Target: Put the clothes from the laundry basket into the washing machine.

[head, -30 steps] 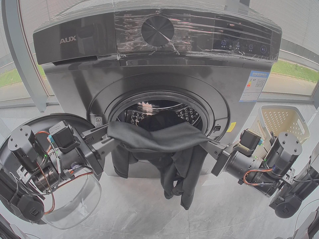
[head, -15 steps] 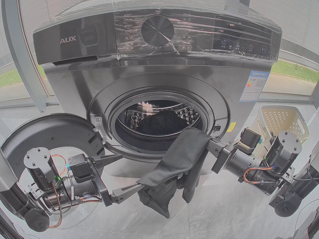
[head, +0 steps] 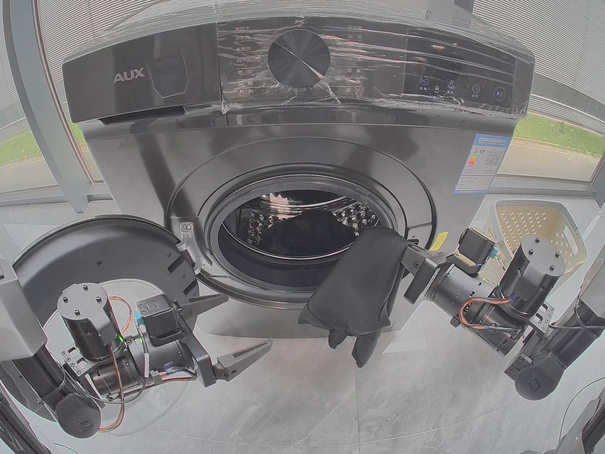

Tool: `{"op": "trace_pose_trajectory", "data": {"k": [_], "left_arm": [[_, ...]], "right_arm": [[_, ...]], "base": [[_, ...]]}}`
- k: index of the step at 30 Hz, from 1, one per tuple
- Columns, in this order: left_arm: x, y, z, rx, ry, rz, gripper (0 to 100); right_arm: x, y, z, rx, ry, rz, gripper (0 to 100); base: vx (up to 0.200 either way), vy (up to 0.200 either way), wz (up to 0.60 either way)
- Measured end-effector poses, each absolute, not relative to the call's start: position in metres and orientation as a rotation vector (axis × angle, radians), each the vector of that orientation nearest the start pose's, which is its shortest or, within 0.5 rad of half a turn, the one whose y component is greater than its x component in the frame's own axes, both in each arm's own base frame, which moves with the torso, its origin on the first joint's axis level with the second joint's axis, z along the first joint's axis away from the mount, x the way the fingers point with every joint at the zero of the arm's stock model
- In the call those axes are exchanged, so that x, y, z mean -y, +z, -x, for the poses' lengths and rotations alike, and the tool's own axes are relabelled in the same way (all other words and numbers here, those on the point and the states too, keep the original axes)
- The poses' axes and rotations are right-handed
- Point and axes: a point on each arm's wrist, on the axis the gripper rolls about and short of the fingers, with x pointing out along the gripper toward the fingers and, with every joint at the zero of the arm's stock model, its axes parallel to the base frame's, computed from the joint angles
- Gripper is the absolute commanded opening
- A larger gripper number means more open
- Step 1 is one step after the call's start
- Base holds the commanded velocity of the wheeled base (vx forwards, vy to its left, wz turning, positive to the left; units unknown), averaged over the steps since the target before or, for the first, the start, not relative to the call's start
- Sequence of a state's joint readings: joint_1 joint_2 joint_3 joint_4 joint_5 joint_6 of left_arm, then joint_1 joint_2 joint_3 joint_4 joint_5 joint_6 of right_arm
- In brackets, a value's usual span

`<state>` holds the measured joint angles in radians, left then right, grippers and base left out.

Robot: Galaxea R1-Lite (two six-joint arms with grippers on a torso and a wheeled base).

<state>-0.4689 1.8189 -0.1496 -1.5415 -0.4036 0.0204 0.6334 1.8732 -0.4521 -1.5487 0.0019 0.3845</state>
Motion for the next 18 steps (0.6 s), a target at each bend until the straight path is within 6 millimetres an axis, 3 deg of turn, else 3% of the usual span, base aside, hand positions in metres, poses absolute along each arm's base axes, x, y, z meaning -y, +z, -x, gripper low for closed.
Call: {"op": "trace_pose_trajectory", "data": {"k": [7,18], "left_arm": [[0.12,0.096,-0.222,-0.099,-0.708,-0.027,100],[0.155,0.072,-0.234,-0.16,-0.763,-0.028,100]], "right_arm": [[-0.182,0.136,-0.226,-0.016,0.695,-0.41,0],[-0.205,0.139,-0.206,-0.039,0.809,-0.429,0]], "base": [[0.0,0.0,0.0],[0.0,0.0,0.0]]}}
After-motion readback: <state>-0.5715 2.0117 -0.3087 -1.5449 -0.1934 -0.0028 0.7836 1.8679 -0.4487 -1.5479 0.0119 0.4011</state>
